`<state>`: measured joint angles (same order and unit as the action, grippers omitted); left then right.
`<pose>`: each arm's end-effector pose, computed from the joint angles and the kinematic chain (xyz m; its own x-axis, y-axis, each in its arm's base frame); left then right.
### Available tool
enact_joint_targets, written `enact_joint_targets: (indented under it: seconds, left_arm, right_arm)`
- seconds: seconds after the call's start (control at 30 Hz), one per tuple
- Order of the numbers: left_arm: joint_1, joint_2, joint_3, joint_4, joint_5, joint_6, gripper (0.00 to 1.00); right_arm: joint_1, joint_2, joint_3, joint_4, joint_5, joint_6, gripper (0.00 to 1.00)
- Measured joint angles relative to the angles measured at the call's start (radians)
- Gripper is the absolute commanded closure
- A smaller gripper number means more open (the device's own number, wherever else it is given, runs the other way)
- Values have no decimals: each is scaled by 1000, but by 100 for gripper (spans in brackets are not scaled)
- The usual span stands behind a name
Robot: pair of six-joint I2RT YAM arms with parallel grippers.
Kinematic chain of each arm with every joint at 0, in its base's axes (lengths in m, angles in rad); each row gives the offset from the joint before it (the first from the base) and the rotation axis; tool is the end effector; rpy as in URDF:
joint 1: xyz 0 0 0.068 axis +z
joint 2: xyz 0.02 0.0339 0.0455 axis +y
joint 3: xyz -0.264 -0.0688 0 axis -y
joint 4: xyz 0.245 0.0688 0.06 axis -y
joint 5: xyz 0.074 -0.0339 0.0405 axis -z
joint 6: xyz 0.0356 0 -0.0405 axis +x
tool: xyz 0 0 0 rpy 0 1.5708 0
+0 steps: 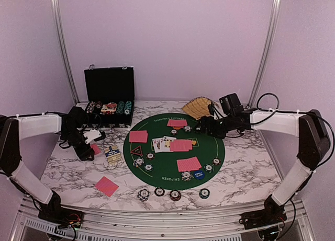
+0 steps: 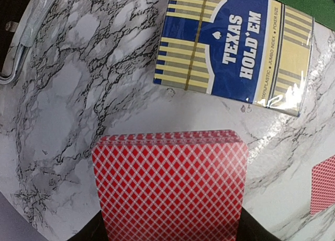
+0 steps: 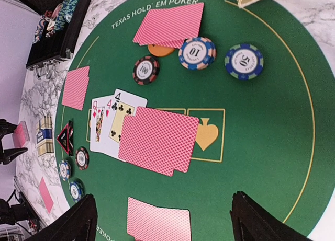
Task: Distribute texas hold em gaming equipment
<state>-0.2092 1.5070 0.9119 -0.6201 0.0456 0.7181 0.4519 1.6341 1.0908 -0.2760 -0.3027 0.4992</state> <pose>0.2714 -0.0593 0.1866 -0.5438 0.7874 -0.2903 0.7713 0.6053 0.1969 0.3113 0.1629 0.2228 -0.8643 0.0884 -0.4951 -0.2120 0.8286 0.5181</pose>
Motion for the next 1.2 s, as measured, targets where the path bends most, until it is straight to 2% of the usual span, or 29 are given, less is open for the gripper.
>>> enact_joint_targets:
  seconds: [0.13, 0.27, 0.33, 0.6, 0.73, 0.8, 0.83, 1.2]
  left_arm:
    - [0, 58, -11, 53, -3, 2, 99]
    - [0, 106, -12, 85, 0, 2, 86]
    - [0, 121, -12, 96, 6, 0, 76]
    - [0, 124, -21, 120, 22, 0, 45]
    - [0, 124, -22, 122, 26, -2, 18]
    - [-1, 124, -23, 126, 28, -2, 11]
    - [-1, 124, -23, 127, 29, -7, 3]
    - [-2, 106, 3, 91, 47, -32, 1]
  right_arm:
    - [0, -9, -40, 1, 1, 10, 11]
    - [0, -25, -70, 6, 2, 23, 10]
    - [0, -36, -83, 7, 2, 27, 10]
    - [0, -58, -94, 8, 3, 36, 7]
    - [0, -64, -94, 8, 3, 39, 1]
    - [0, -68, -94, 6, 6, 40, 1]
    - [0, -69, -94, 5, 8, 40, 1]
    - [0, -101, -74, -27, 36, 33, 1]
